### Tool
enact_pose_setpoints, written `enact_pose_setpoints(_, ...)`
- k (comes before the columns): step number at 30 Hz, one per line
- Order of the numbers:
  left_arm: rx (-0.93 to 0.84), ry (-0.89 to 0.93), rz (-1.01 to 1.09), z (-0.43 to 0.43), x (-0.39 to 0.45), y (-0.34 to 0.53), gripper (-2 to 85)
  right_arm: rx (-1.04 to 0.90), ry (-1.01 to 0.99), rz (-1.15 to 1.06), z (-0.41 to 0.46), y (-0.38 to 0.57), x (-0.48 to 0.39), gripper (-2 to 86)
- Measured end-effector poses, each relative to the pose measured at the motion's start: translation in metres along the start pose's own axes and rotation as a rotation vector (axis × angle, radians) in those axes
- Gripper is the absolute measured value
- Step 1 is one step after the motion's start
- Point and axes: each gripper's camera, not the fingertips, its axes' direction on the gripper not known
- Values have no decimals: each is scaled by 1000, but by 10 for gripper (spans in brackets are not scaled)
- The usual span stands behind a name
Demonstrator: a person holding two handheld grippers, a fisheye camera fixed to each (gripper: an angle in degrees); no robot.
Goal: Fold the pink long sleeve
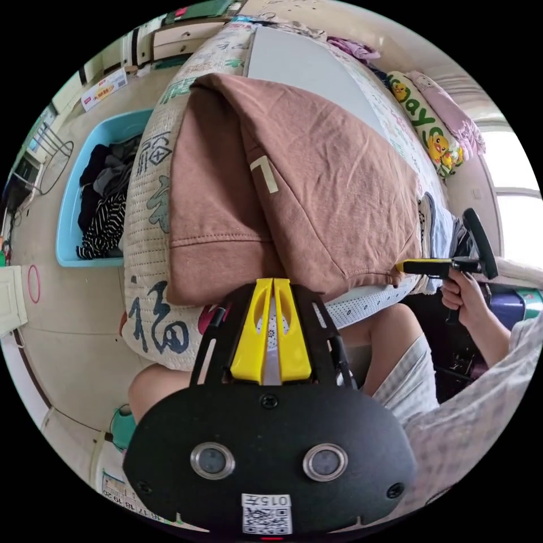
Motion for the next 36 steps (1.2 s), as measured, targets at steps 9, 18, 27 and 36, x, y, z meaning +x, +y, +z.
enact_pose_setpoints(9, 231, -46, 64, 6, 15, 74, -7, 232, 24, -87, 31, 51, -2, -4)
enact_pose_setpoints(18, 239, 78, -50, -1, 23, 106, -7, 374, -37, 87, 52, 88, -10, -5)
enact_pose_setpoints(27, 344, 58, -24, 15, 121, 116, -7, 529, -192, 228, 94, 122, -63, 1)
enact_pose_setpoints(36, 325, 29, -107, 47, 139, 116, -7, 531, -213, 278, 136, 129, -77, 7)
